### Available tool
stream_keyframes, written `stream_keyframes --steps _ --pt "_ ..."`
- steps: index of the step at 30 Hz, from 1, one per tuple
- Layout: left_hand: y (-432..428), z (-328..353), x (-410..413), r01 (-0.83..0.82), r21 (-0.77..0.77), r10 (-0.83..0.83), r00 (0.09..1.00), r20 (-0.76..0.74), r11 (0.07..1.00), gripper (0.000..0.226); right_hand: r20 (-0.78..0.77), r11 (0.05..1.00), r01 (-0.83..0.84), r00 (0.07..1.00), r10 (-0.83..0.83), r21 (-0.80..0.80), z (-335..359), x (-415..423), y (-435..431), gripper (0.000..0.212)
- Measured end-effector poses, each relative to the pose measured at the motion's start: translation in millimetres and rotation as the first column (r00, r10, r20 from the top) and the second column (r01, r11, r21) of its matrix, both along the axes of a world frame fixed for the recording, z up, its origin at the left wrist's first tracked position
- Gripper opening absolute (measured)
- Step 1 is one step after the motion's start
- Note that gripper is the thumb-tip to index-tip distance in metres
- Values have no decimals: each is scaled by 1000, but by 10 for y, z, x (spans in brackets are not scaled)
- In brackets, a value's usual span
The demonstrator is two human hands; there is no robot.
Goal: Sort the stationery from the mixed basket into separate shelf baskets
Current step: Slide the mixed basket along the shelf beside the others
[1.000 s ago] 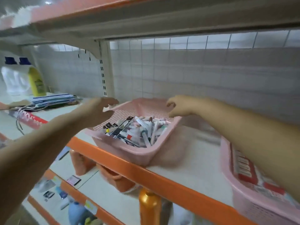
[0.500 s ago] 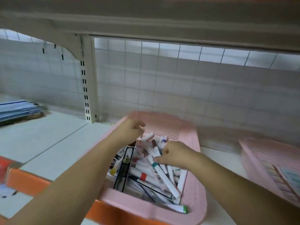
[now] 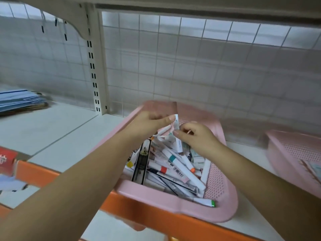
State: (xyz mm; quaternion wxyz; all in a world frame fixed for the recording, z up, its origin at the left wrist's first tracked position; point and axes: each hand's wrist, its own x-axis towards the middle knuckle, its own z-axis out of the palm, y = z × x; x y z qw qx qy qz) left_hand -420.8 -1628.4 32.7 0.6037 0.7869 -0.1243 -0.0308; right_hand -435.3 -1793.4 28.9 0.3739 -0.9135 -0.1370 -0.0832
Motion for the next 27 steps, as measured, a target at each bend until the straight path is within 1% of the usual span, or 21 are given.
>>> stream_keyframes --steps 3,4,6,7,8,10,11,12,13,14,15,16,17,18,19,20,22,23,24,25,27 --pt "6 -1 -1 -14 -94 14 1000 -2 995 36 -4 994 -86 996 86 -75 -36 -17 14 20" --pt "11 1 7 -23 -120 22 1000 -6 993 26 -15 995 -89 996 88 -55 -41 -19 14 15" --pt "12 35 20 -24 -186 20 1000 -24 982 11 -42 997 -53 998 56 58 -33 -18 1 12" --pt "14 57 38 -49 -246 40 998 -40 968 10 -47 995 -11 999 16 96 -28 -13 -8 13" --pt "21 78 60 -106 -332 85 993 -77 937 10 -35 995 45 999 -42 87 -23 -5 -18 14" --pt "48 113 104 -265 -511 187 962 -200 818 12 -39 989 131 990 -134 -64 -28 19 -45 23" --pt "64 123 121 -324 -562 222 944 -243 761 13 -102 977 121 985 -140 -176 -36 20 -47 28" --pt "81 126 135 -351 -582 241 935 -259 734 14 -194 955 69 973 -129 -288 -45 9 -37 31" --pt "93 119 153 -347 -589 241 937 -253 729 15 -271 919 1 955 -117 -394 -55 0 -25 32" --pt "100 113 162 -325 -589 232 945 -230 740 14 -311 873 -57 944 -111 -484 -65 -3 -20 32" --pt "101 106 168 -296 -588 216 955 -205 753 13 -321 833 -92 941 -107 -546 -71 -8 -19 33" --pt "99 101 163 -271 -583 200 962 -184 766 11 -323 814 -108 941 -102 -571 -70 -12 -18 36" --pt "95 98 161 -254 -573 188 967 -173 779 9 -328 819 -109 940 -100 -563 -62 -17 -19 39" --pt "89 93 157 -251 -549 189 967 -169 797 8 -335 847 -95 937 -103 -524 -49 -22 -15 41" --pt "82 86 158 -263 -516 202 964 -173 815 7 -325 884 -61 940 -106 -464 -32 -27 -10 41" --pt "75 76 157 -280 -487 219 959 -179 827 8 -276 922 -5 955 -111 -388 -14 -28 -3 39" --pt "51 63 145 -274 -466 206 959 -193 841 13 -68 966 132 986 -151 -221 13 -19 -1 38" --pt "33 53 145 -234 -462 159 968 -194 856 15 25 975 158 987 -156 -158 22 -19 -3 39" --pt "7 40 144 -167 -446 89 978 -191 879 15 68 983 137 989 -130 -124 28 -24 -3 39" --pt "-24 29 140 -88 -432 7 983 -184 897 14 65 989 86 995 -79 -122 25 -34 4 39" --pt "-65 23 130 44 -455 -130 978 -160 889 16 18 985 -16 1000 19 -172 -8 -30 20 42"
